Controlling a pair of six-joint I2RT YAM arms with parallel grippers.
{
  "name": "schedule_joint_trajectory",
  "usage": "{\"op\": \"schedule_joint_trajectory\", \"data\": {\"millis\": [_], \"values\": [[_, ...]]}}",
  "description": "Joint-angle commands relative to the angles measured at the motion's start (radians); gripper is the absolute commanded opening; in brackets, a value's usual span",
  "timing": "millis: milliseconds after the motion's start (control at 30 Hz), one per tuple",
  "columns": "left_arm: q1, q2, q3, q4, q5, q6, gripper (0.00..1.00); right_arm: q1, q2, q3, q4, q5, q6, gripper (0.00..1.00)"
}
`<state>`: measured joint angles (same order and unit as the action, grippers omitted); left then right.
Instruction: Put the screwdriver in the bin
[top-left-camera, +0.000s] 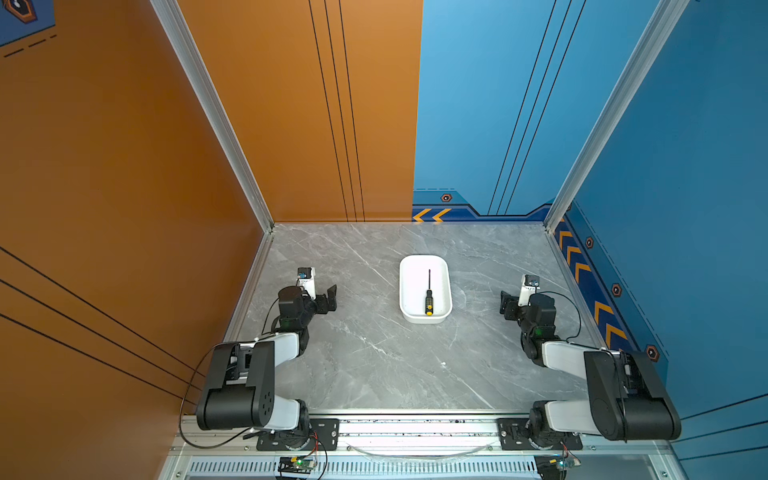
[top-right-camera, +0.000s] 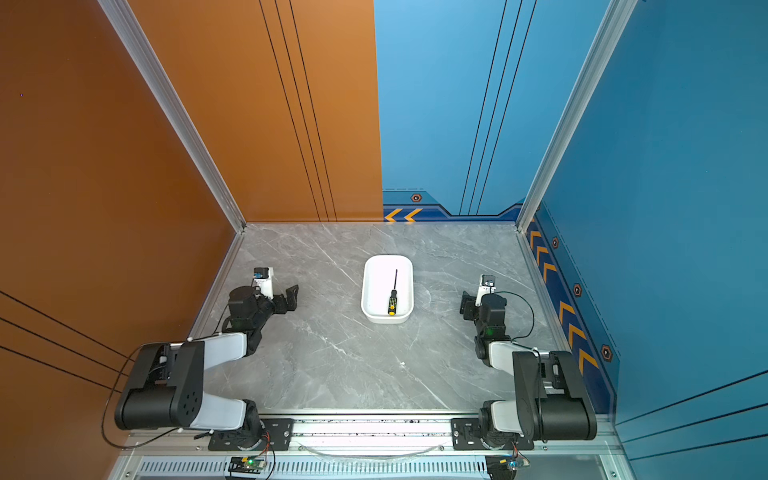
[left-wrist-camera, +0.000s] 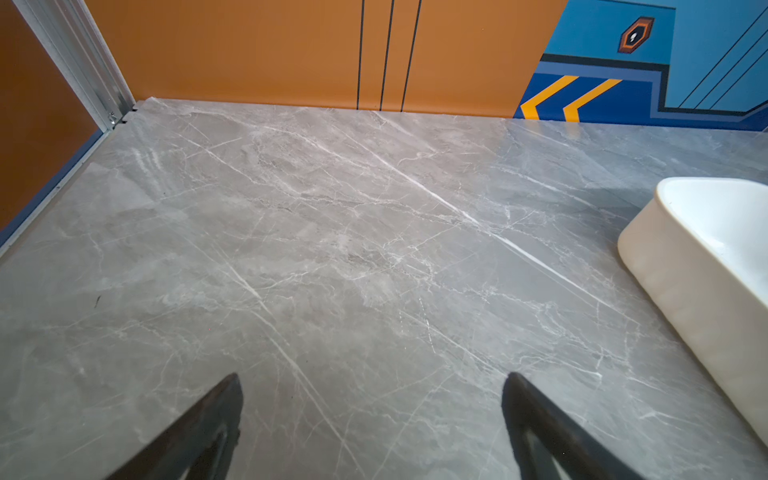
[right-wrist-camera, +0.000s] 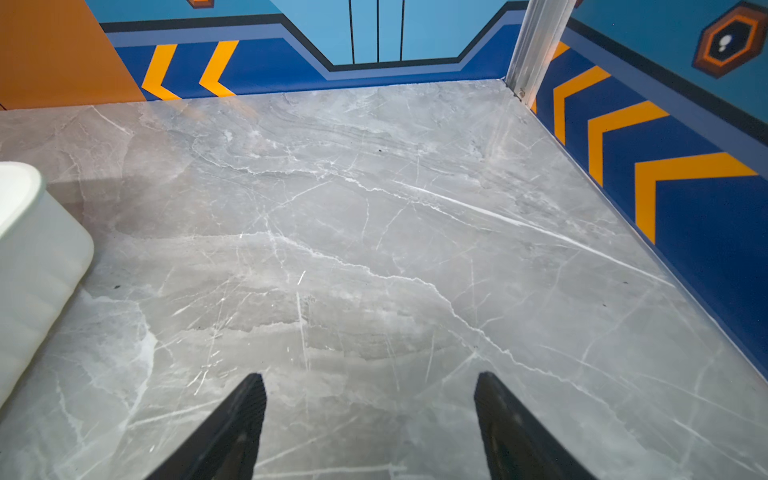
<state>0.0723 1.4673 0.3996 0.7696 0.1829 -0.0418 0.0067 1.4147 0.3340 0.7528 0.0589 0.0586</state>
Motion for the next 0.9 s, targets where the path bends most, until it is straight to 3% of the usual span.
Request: {"op": "schedule_joint_trajectory", "data": {"millis": [0,100,167,333,400,500,533,567,867], "values": [[0.006,0.052,-0.021,0.139,-0.032,0.012,0.98,0.009,0.083,0.018,0.152,-0.003,-0.006,0.77],[0.003,0.050,-0.015,0.119,-0.041,0.017,0.98,0.018,0.134,0.012,0.217,0.019,-0.007,0.77],[-0.001,0.052,-0.012,0.117,-0.055,0.019,0.98,0.018,0.122,0.028,0.164,0.030,-0.006,0.78],[-0.058,0.110,-0.031,0.197,-0.187,0.043,0.98,0.011,0.133,0.036,0.166,0.011,0.000,0.80],[-0.058,0.087,-0.016,0.130,-0.188,0.042,0.98,0.004,0.133,0.039,0.155,-0.001,0.003,0.81],[-0.058,0.098,-0.024,0.165,-0.190,0.044,0.98,0.004,0.132,0.039,0.157,-0.001,0.004,0.83],[-0.058,0.098,-0.025,0.165,-0.191,0.044,0.98,0.004,0.132,0.039,0.155,-0.001,0.003,0.87],[-0.058,0.098,-0.024,0.165,-0.191,0.042,0.98,0.004,0.132,0.038,0.156,-0.001,0.004,0.99],[-0.058,0.097,-0.025,0.165,-0.192,0.043,0.98,0.007,0.132,0.039,0.157,0.005,0.003,1.00]]}}
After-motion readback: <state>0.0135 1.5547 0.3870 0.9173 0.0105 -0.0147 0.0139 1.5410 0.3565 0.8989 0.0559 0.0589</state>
